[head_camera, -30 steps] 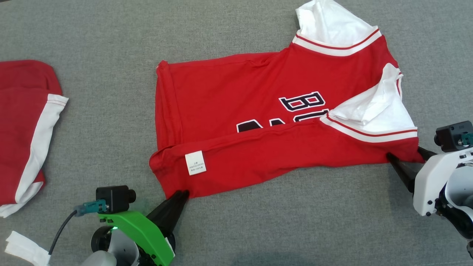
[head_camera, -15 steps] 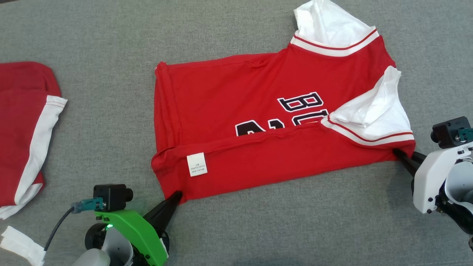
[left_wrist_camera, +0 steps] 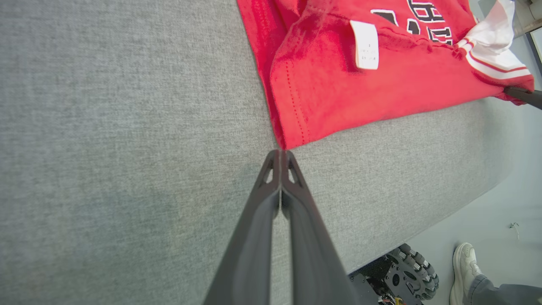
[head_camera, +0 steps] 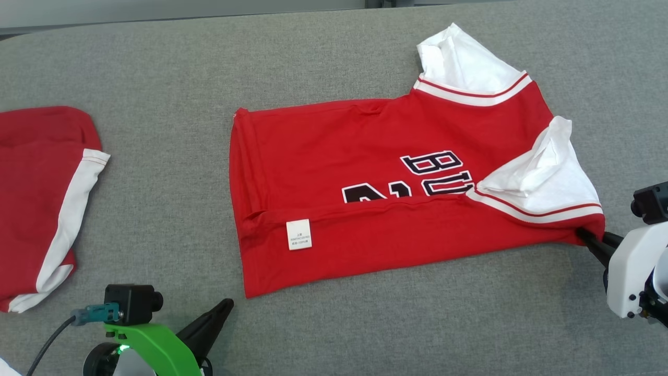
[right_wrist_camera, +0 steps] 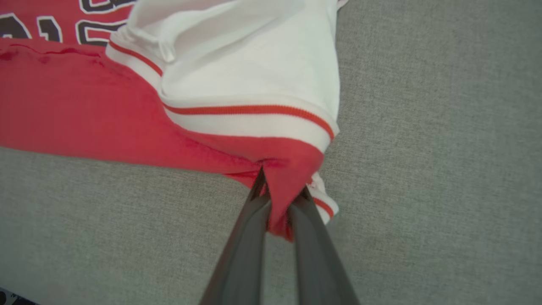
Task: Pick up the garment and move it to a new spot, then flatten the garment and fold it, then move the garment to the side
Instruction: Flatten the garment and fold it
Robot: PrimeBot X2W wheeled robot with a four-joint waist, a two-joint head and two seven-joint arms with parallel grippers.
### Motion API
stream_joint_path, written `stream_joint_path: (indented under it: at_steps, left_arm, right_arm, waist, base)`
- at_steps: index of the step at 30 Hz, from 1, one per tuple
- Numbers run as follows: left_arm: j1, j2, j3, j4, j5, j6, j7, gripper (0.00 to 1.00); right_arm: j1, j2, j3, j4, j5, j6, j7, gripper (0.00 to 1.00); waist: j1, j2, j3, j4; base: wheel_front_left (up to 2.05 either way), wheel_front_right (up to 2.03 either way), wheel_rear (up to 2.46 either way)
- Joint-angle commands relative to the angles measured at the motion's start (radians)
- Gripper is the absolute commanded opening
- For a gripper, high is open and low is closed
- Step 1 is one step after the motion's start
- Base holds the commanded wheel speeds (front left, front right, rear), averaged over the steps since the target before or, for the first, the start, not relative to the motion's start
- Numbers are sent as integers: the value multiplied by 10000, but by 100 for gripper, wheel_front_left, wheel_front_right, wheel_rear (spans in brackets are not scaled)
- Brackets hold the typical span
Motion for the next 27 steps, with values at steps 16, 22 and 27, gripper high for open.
stream_joint_path:
  at_steps: [16, 22, 27]
  left_arm:
    - [440, -149, 309, -331, 981, 1224, -1241, 100]
    - [995, -400, 354, -571, 1187, 1647, -1955, 100]
    - [706, -655, 132, -197, 1107, 1496, -1766, 100]
  right_arm:
    - [406, 508, -810, 108, -1212, -15, -1018, 100]
    - [1154, 829, -1329, -258, -1873, -15, -1699, 100]
    - [1156, 1150, -1179, -345, -1978, -15, -1512, 100]
  waist:
    - [0, 0, -860, -101]
    - [0, 0, -1502, -142]
    - [0, 0, -1192, -221]
  base:
    - [0, 0, 0]
    - [0, 0, 0]
    - [0, 0, 0]
